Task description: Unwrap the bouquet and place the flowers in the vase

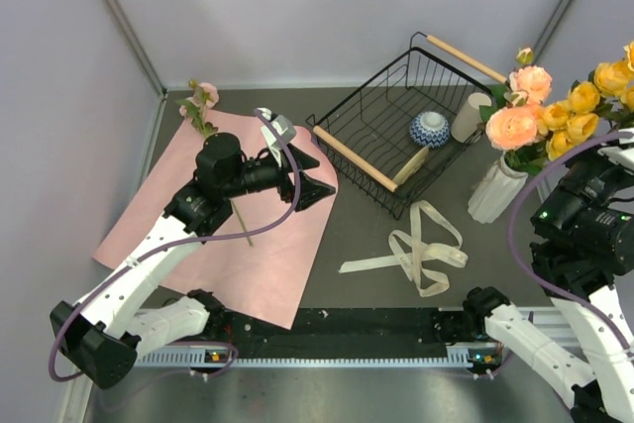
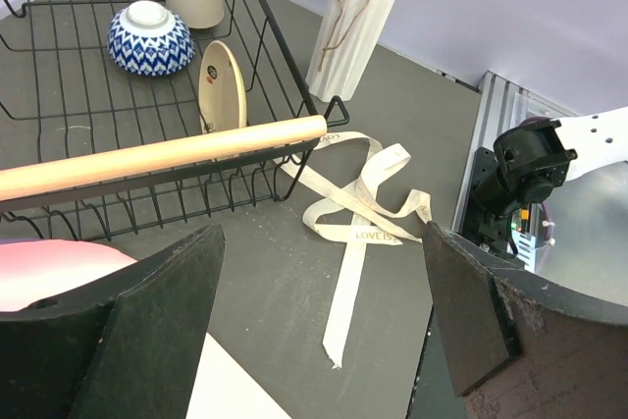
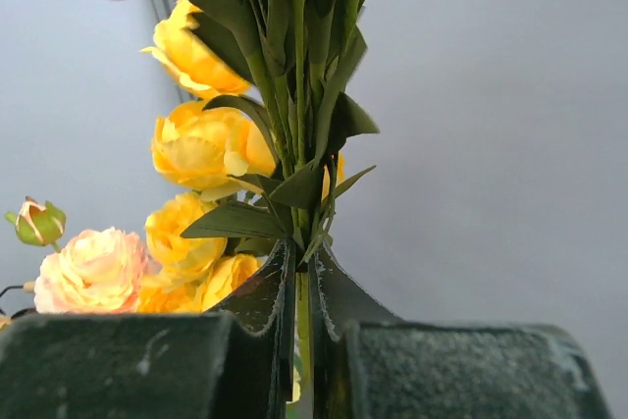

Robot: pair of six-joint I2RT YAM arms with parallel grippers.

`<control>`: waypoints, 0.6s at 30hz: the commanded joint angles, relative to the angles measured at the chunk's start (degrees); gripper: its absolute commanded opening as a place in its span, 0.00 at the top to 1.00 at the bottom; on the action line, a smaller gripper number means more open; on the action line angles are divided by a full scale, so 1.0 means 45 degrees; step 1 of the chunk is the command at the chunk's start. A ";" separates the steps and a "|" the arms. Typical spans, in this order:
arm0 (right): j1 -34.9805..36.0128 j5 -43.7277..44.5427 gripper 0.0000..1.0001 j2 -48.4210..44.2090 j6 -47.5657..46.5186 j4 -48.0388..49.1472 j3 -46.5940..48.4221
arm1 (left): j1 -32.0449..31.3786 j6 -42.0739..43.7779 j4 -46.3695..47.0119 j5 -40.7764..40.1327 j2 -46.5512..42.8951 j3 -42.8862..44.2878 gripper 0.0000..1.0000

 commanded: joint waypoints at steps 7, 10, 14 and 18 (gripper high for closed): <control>-0.0230 -0.0167 1.00 0.0160 -0.2261 0.2191 0.0552 | -0.0075 -0.0082 0.0821 0.0343 -0.0402 -0.0091 0.12; -0.0268 -0.0264 1.00 -0.0093 -0.1812 0.2112 0.0123 | -0.0075 -0.0101 0.0859 0.0363 -0.0402 -0.0091 0.12; -0.0249 -0.0381 1.00 -0.0348 -0.0038 0.1294 -0.0502 | -0.0075 -0.0101 0.0879 0.0383 -0.0383 -0.0091 0.12; -0.0249 -0.0596 1.00 -0.0348 0.0923 0.0980 -0.0952 | -0.0075 -0.0082 0.0859 0.0324 -0.0402 -0.0111 0.12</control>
